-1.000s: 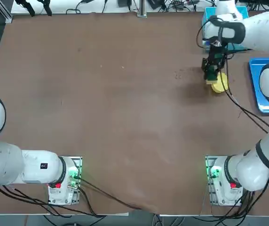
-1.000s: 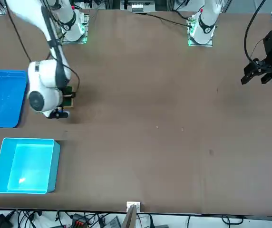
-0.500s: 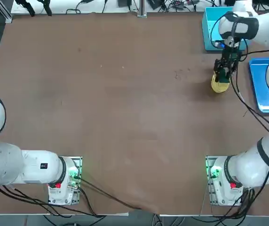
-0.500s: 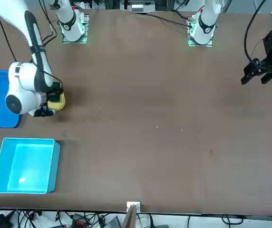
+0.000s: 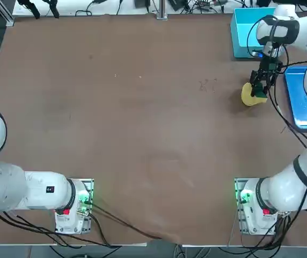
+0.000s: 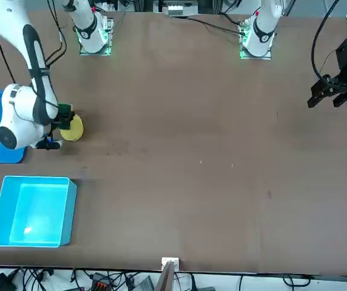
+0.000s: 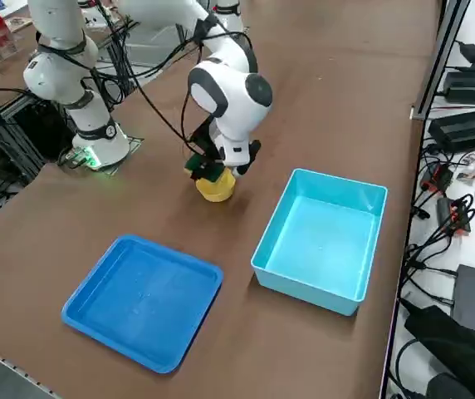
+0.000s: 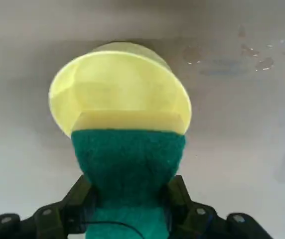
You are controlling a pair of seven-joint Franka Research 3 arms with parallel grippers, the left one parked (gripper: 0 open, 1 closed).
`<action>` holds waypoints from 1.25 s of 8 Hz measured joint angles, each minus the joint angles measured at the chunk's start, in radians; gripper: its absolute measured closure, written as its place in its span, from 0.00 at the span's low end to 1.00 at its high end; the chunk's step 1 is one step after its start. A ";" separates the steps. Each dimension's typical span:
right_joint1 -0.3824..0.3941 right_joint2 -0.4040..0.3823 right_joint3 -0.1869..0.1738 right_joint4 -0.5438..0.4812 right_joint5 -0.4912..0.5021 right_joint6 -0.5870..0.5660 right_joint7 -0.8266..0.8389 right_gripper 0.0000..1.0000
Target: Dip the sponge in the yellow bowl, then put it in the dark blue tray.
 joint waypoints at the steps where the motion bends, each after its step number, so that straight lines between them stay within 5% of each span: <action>1: -0.004 0.019 0.000 0.017 0.002 -0.003 -0.001 0.28; 10: -0.003 0.140 0.031 0.099 0.005 -0.013 -0.013 0.28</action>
